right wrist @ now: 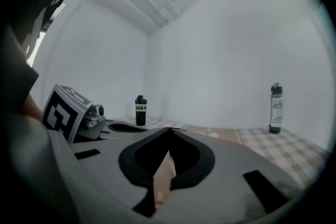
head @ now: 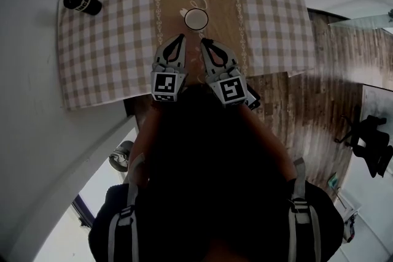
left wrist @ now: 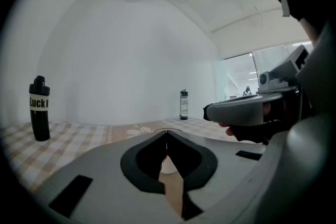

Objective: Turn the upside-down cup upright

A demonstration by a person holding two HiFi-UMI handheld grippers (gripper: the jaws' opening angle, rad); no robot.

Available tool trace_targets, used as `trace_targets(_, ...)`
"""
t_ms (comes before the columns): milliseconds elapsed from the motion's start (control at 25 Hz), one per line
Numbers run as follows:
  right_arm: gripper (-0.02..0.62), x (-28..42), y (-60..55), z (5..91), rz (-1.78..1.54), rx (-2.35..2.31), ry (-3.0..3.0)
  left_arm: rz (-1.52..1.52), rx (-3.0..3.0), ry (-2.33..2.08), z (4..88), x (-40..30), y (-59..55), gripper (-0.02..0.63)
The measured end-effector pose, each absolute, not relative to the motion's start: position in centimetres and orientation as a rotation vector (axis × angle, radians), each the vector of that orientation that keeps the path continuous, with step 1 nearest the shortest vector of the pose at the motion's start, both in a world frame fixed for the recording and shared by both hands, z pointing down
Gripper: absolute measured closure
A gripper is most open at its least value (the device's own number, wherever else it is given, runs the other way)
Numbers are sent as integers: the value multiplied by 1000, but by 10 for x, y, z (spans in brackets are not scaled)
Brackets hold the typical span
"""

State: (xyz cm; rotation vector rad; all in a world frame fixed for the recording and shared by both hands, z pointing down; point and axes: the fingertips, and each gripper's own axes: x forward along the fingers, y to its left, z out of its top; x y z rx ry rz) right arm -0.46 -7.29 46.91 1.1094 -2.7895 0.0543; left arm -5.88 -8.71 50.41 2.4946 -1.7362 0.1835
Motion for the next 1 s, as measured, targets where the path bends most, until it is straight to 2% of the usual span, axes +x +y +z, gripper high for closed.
trace_targets(240,595,1,-84,471,52,1119,-2778,187,2498,-1714,511,-55,-97,600)
trace_targets(320,595,1,-87,471,55,1118,-2778,185,2508,-1682,513,-51,-99,500)
trace_targets(920,595,2,-105,473,61,1066,-2788,237,2482,-1693,528,-50,-112,494)
trace_targets(1000,595,3,-108,473,66,1066,-2787,237,2483,-1670,529,-48,-113,410)
